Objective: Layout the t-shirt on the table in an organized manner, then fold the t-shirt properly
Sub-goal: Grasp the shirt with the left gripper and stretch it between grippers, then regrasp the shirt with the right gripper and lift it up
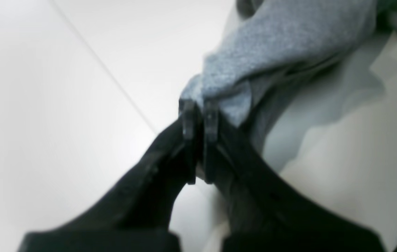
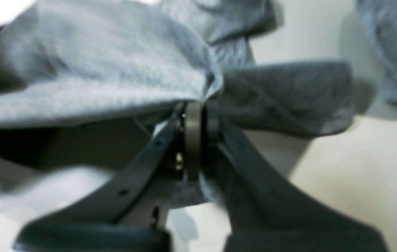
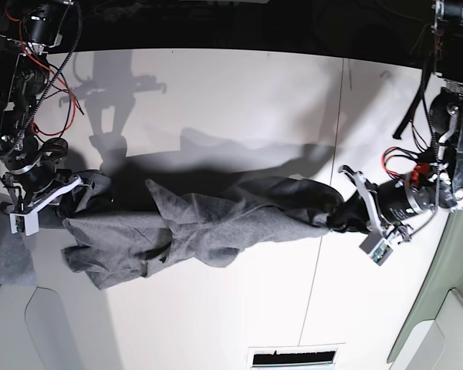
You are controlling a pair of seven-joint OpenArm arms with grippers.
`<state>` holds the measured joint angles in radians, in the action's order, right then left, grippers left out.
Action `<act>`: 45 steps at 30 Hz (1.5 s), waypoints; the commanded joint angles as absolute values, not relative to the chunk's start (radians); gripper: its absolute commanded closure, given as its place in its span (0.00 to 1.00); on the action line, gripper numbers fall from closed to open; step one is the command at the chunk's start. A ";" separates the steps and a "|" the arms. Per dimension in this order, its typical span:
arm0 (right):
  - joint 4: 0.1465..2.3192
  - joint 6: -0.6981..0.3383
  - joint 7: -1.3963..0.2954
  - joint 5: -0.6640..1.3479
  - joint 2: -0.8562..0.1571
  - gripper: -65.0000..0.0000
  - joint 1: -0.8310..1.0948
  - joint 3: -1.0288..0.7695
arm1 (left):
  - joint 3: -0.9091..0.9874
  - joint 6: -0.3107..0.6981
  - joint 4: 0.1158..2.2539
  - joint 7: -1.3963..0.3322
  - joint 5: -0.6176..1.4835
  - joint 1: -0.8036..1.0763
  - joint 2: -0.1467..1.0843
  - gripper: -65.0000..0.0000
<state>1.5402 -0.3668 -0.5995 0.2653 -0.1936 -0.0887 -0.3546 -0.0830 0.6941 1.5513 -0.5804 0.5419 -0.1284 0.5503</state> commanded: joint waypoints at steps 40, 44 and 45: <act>1.553 -0.498 -0.552 0.405 -0.016 0.63 0.034 -0.217 | -0.073 0.698 1.899 -0.888 1.081 0.167 0.540 1.00; 1.433 -0.414 -0.468 0.302 -0.011 0.51 -0.029 -0.148 | -0.072 0.698 1.899 -0.888 1.087 0.144 0.543 1.00; 1.392 -0.405 -0.453 0.294 -0.011 0.49 -0.054 -0.147 | -0.072 0.698 1.899 -0.888 1.088 0.134 0.547 1.00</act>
